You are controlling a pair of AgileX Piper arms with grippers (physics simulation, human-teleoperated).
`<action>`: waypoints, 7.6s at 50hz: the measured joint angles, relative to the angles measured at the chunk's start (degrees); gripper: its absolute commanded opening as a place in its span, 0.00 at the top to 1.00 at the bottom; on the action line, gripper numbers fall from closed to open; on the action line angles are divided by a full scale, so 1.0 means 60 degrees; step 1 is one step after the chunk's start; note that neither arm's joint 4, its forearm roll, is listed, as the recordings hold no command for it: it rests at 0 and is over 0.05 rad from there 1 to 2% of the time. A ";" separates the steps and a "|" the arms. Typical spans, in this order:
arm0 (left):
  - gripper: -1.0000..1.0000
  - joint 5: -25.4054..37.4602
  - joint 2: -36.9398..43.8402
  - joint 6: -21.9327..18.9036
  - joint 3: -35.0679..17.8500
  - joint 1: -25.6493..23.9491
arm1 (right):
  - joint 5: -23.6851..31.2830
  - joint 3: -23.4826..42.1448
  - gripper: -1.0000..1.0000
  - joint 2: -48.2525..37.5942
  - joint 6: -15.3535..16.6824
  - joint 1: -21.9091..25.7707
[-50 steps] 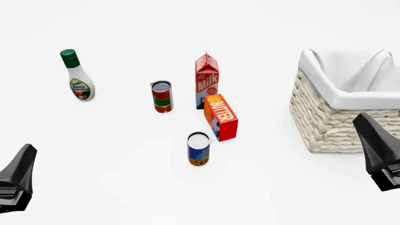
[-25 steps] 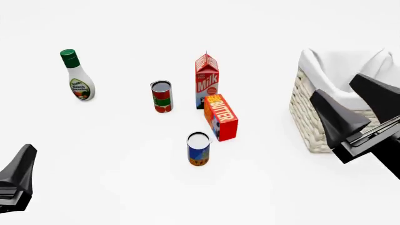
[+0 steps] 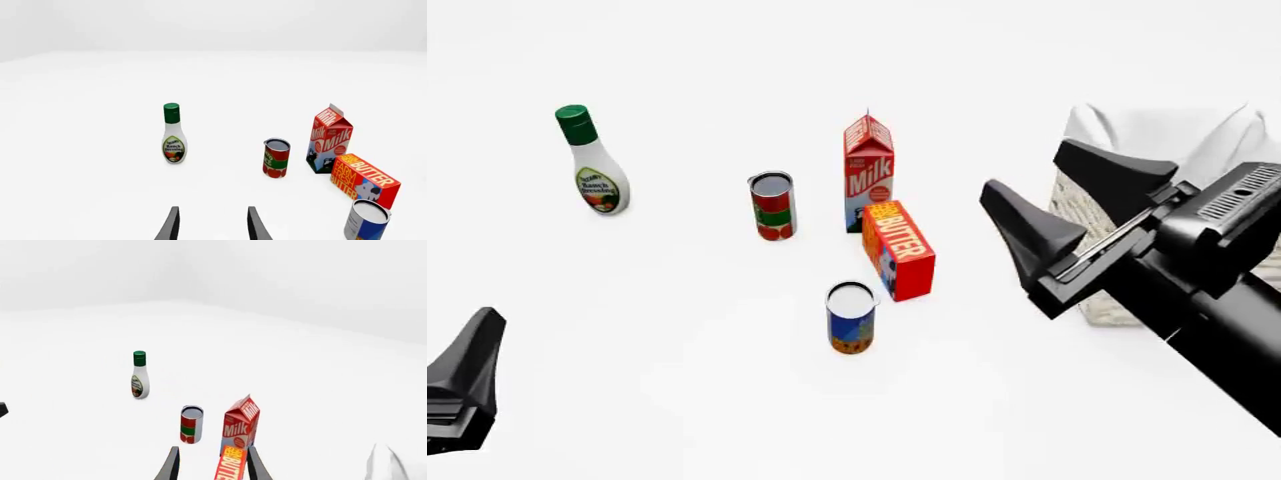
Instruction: Pick the alphabet soup and place it in the basket.
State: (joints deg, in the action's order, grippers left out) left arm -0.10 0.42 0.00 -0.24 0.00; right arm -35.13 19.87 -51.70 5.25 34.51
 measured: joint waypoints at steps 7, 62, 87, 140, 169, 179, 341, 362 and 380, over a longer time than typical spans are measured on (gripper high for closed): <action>0.00 0.0000 0.0000 0.0000 0.0000 0.0000 | -0.0322 0.0205 0.00 -0.0653 -0.0004 0.0309; 0.00 0.0000 0.0000 0.0000 0.0000 0.0000 | -0.2560 0.1013 0.00 -0.4651 -0.0723 0.0921; 0.00 0.0000 0.0000 0.0000 0.0000 0.0000 | -0.3850 0.1121 0.00 -0.6774 -0.1222 0.0965; 0.00 0.0000 0.0000 0.0000 0.0000 0.0000 | -0.4604 0.1522 0.00 -0.8560 -0.1584 0.0888; 0.00 0.0000 0.0000 0.0000 0.0000 0.0000 | -0.4554 0.1949 0.00 -0.9120 -0.1726 0.1069; 0.00 0.0000 0.0000 0.0000 0.0000 0.0000 | -0.4616 0.2052 0.00 -0.9384 -0.1803 0.1104; 0.00 0.0000 0.0000 0.0000 0.0000 0.0000 | -0.4659 0.2413 1.00 -0.9973 -0.1981 0.1321; 0.00 0.0000 0.0000 0.0000 0.0000 0.0000 | -0.4315 0.1618 1.00 -0.7891 -0.1523 0.1240; 0.00 0.0000 0.0000 0.0000 0.0000 0.0000 | -0.3662 0.1152 1.00 -0.5939 -0.1082 0.0901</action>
State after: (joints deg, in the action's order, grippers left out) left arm -0.10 0.42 0.00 -0.24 0.00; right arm -57.10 26.78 -87.34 -1.25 39.91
